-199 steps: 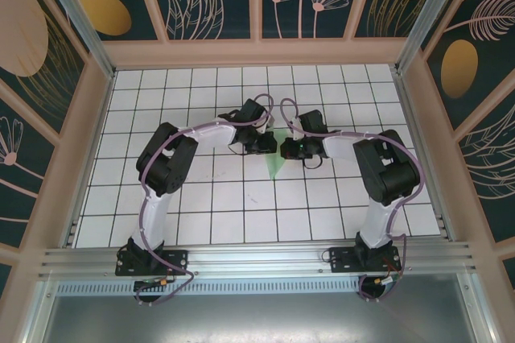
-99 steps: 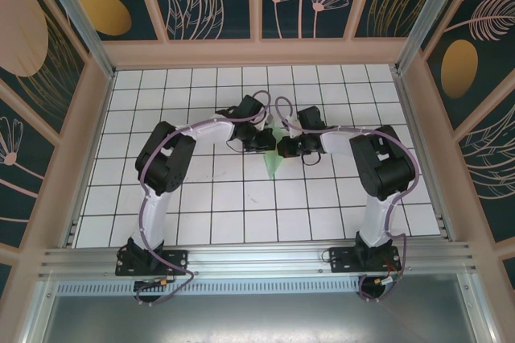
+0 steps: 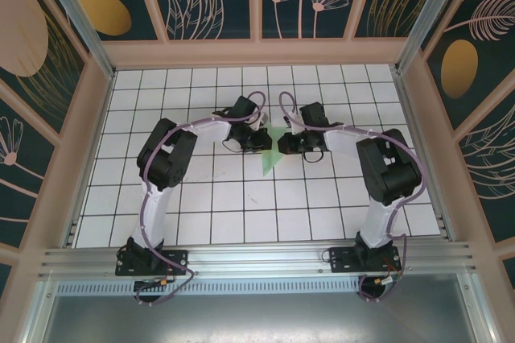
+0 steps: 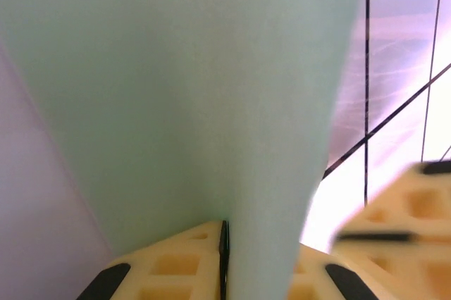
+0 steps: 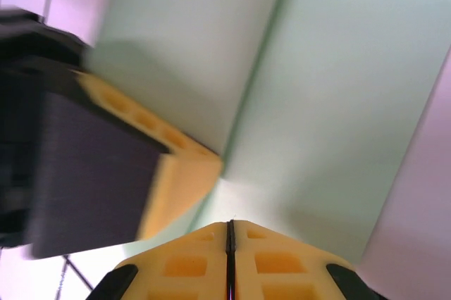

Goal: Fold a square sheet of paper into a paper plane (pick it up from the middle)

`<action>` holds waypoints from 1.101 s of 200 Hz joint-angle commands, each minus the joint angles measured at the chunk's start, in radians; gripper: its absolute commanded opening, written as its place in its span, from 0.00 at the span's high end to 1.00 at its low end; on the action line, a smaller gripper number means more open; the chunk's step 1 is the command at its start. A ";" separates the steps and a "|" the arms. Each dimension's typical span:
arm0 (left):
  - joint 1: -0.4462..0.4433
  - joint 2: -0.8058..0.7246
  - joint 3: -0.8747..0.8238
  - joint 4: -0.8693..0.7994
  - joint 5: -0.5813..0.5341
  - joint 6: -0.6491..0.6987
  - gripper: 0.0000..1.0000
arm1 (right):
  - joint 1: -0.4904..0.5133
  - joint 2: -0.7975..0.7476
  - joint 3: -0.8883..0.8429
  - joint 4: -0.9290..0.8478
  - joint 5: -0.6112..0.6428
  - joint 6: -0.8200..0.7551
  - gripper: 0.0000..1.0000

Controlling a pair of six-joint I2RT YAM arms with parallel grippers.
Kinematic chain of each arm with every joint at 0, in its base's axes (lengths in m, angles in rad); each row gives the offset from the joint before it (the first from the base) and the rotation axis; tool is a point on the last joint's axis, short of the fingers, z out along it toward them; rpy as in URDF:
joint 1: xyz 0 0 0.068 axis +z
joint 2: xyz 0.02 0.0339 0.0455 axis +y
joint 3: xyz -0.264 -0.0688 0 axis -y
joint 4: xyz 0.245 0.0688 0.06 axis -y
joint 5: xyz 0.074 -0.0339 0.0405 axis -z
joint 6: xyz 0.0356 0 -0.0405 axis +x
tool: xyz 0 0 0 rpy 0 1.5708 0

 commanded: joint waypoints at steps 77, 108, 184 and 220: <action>0.028 0.054 0.028 -0.007 0.101 0.089 0.85 | 0.045 -0.112 -0.242 0.327 -0.154 0.357 0.86; 0.032 0.061 0.025 -0.011 0.107 0.084 0.85 | 0.070 -0.072 -0.255 0.386 -0.137 0.402 0.87; 0.039 0.048 0.025 0.009 0.128 0.053 0.80 | 0.070 0.004 -0.235 0.434 -0.152 0.418 0.87; 0.044 0.016 0.013 0.018 0.126 0.037 0.67 | 0.069 0.019 -0.232 0.448 -0.141 0.425 0.87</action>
